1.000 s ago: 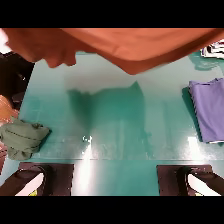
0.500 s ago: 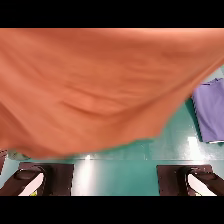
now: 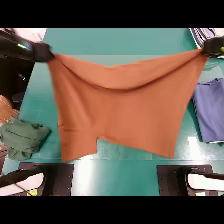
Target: Fold the shirts.
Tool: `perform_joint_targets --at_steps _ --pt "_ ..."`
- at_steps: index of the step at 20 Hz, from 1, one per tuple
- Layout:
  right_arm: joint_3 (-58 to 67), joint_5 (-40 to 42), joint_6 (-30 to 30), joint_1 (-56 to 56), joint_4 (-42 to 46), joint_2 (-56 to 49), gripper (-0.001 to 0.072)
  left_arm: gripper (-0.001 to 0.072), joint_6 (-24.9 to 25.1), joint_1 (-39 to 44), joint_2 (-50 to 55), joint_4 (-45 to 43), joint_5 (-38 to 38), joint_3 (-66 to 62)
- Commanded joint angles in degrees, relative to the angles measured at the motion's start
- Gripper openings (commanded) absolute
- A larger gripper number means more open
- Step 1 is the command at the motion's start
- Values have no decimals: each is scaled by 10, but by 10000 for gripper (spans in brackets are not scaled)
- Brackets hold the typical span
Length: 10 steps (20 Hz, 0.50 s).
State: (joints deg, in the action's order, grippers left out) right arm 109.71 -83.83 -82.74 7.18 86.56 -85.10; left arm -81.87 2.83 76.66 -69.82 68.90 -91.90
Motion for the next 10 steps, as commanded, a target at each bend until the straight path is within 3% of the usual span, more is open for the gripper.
perform_joint_targets --at_steps 1,5,6,7,8,9,10 --pt "-10 46 8 -10 -33 -101 16 26 29 0 121 23 -97 33" --pt "-8 77 8 -10 -76 -149 43 28 28 0 165 10 -161 21" --pt "-8 78 8 -14 -76 -151 248 146 28 0 165 -1 -161 16" --pt "-8 77 8 -18 -85 -150 401 440 28 -1 165 -16 -151 7" --pt "-8 76 8 -26 -106 -146 401 583 28 -8 165 -24 -122 -10" --pt "-9 66 8 -41 -138 -138 400 530 28 -21 165 -24 -81 -33" --pt "-9 51 15 -58 -174 -128 398 530 28 -35 161 -23 -40 -52"
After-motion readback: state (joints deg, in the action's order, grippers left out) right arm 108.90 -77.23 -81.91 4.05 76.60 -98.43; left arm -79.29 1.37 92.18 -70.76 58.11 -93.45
